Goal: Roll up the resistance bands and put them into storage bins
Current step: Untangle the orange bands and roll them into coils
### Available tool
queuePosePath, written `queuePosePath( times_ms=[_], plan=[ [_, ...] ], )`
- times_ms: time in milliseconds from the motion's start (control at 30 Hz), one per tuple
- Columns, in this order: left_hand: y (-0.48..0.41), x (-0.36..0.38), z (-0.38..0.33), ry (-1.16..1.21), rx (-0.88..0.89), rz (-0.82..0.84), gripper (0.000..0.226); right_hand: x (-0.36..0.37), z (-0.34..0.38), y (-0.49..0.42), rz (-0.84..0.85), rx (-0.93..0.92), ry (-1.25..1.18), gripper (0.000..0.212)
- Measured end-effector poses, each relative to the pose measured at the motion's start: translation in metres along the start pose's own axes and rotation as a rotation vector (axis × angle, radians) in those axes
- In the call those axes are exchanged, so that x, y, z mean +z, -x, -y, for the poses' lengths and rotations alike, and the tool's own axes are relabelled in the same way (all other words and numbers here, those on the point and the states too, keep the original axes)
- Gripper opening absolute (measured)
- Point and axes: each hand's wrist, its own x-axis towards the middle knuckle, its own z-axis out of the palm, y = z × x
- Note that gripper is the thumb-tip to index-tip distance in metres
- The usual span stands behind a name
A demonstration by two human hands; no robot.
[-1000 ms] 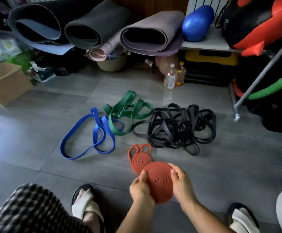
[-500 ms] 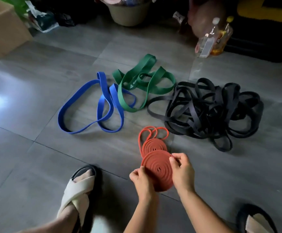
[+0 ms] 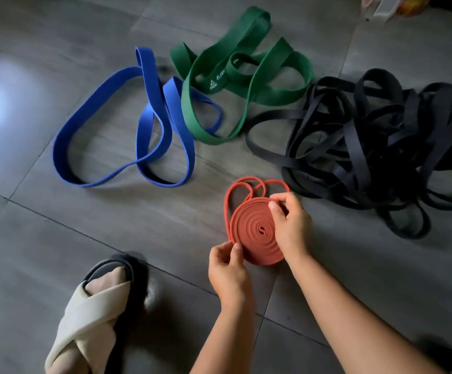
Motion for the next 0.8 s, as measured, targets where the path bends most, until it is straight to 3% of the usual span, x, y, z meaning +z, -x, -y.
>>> queuePosePath(
  times_ms=[500,633,800],
  plan=[
    [-0.011,-0.004,0.013,-0.032,0.075,0.044,0.023,0.016,-0.020,-0.006,-0.056,-0.205,0.077,0.015],
    [-0.014,-0.004,0.014,-0.098,0.130,0.076,0.024,0.018,-0.021,-0.007,-0.072,-0.124,0.076,0.012],
    [-0.019,-0.006,0.014,-0.156,0.215,0.061,0.031,0.018,-0.021,-0.008,-0.025,-0.113,0.077,0.022]
  ],
)
